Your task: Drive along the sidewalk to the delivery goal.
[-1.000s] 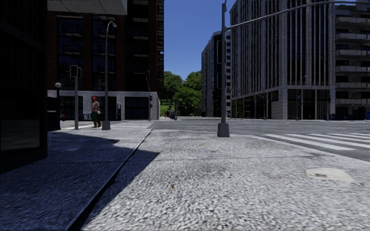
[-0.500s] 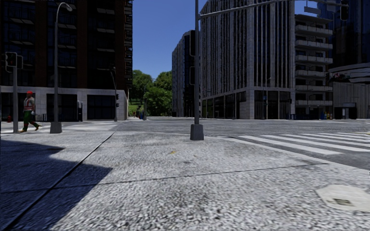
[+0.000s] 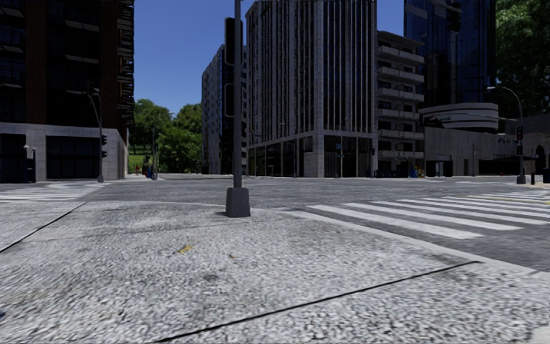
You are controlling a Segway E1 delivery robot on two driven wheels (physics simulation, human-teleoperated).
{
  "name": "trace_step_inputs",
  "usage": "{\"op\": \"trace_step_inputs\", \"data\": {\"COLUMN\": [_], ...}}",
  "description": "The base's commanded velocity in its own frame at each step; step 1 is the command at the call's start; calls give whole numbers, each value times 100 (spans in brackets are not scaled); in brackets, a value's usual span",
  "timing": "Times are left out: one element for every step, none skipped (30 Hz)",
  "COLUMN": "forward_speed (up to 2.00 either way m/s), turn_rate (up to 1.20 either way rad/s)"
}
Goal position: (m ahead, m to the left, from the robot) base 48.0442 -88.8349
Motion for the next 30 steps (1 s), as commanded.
{"op": "trace_step_inputs", "data": {"forward_speed": [200, 200, 200, 200, 200, 200, 200, 200, 200, 200, 200, 200, 200, 200, 200, 200, 200, 200, 200, 200, 200, 200, 200, 200, 200, 200, 200, 200, 200, 200], "turn_rate": [-49, -49, -45, -43, -43, -43, -42, -42, -42, -42, -42, -42, -42, -42, -42, -42, -42, -44, -44, -44, -45, -45, -45, -45, -45, -45, -45, -46, -46, -47]}}
